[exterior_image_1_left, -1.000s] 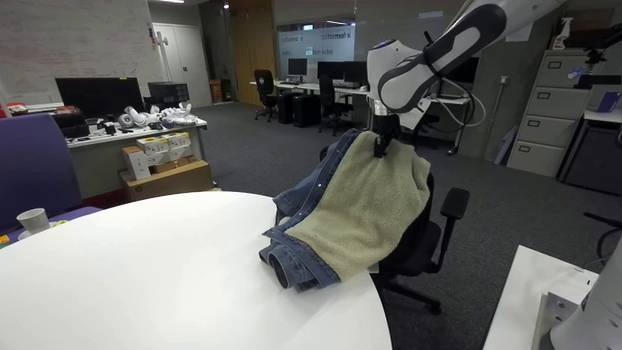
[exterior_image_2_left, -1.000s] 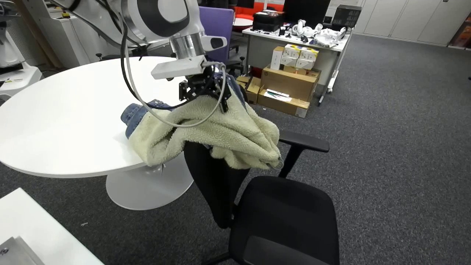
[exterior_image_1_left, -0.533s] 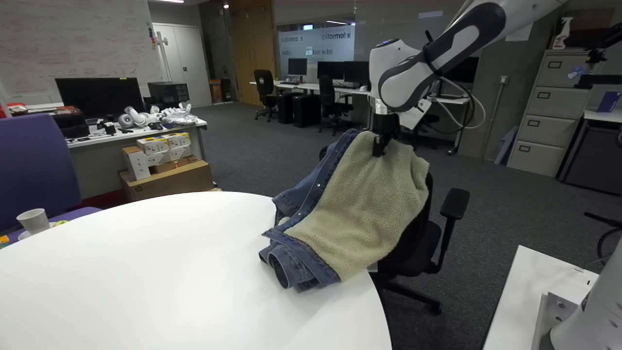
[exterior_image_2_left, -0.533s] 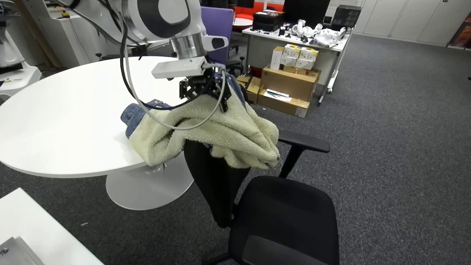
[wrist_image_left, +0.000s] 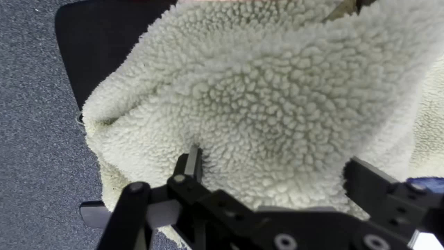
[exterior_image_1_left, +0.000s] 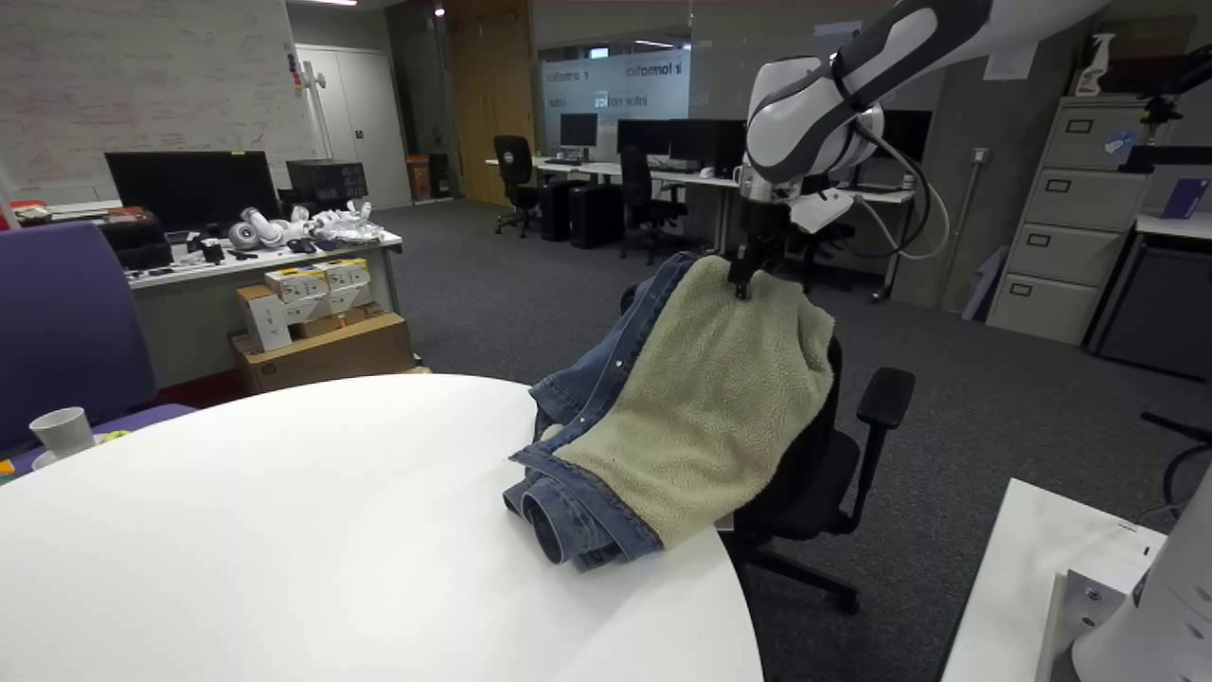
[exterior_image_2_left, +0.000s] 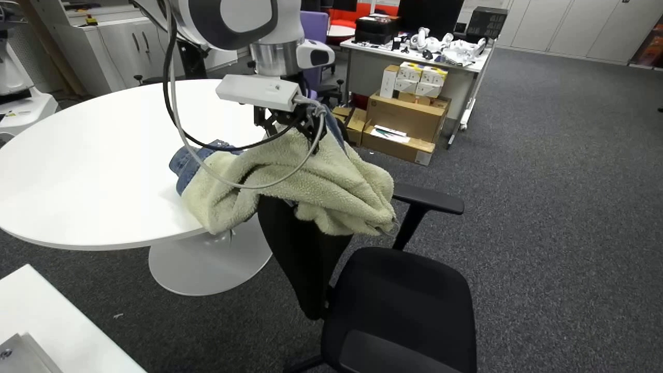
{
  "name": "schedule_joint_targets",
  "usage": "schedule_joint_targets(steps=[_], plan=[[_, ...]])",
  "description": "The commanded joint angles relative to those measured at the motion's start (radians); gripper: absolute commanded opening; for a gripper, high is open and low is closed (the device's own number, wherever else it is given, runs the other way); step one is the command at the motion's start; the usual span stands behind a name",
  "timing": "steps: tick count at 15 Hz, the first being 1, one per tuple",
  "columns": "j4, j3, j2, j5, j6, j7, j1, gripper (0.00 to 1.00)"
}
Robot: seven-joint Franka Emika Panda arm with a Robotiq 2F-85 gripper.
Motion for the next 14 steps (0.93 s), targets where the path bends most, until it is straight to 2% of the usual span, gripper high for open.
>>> schedule_joint_targets(steps=[1, 7, 14], plan=[[-0.009, -0.004, -0.043, 0.154, -0.018, -0.132, -0.023, 1.0], [0.005, -0.009, -0.02, 0.292, -0.063, -0.25, -0.034, 1.0], [0.016, -0.003, 0.042, 0.238, -0.075, -0.212, -0.027, 1.0]])
